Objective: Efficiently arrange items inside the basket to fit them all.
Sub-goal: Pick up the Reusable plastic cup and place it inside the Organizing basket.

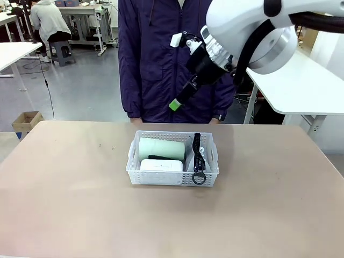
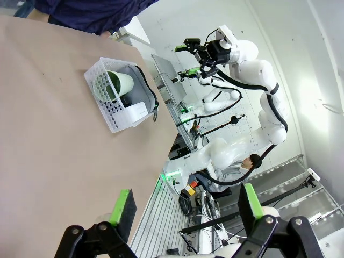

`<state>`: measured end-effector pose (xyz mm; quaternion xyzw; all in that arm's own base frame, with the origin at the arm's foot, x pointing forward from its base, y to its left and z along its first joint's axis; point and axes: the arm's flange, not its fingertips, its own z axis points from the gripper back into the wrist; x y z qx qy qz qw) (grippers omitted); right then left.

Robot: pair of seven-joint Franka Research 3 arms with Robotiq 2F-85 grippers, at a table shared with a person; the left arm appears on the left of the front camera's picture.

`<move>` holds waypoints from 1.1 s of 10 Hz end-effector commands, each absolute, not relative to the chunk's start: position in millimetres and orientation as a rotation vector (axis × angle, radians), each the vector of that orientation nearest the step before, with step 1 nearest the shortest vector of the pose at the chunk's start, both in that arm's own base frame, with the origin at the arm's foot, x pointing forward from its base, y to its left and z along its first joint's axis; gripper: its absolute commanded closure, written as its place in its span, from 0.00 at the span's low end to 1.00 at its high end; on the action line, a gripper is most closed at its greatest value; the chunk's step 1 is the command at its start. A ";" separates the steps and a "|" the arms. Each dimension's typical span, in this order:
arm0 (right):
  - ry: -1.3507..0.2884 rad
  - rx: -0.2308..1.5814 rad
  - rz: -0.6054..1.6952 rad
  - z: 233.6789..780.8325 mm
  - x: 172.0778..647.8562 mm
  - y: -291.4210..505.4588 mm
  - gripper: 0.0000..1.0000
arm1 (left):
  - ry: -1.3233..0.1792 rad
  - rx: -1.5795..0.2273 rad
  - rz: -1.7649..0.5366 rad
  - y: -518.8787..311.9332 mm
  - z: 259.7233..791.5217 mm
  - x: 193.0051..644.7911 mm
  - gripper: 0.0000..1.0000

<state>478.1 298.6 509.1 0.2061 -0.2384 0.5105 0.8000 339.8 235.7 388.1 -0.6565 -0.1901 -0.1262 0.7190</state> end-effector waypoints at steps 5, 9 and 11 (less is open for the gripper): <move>-0.432 0.702 0.698 488.8 397.4 50.4 0.00 | -0.412 -1.445 -0.278 232.8 391.0 338.4 0.00; -0.718 1.184 0.003 437.5 364.4 -107.4 0.00 | -0.412 -1.445 -0.278 232.8 391.0 338.4 0.00; -0.642 1.117 -0.032 411.4 406.0 -79.6 0.00 | -0.412 -1.445 -0.278 232.8 391.0 338.4 0.00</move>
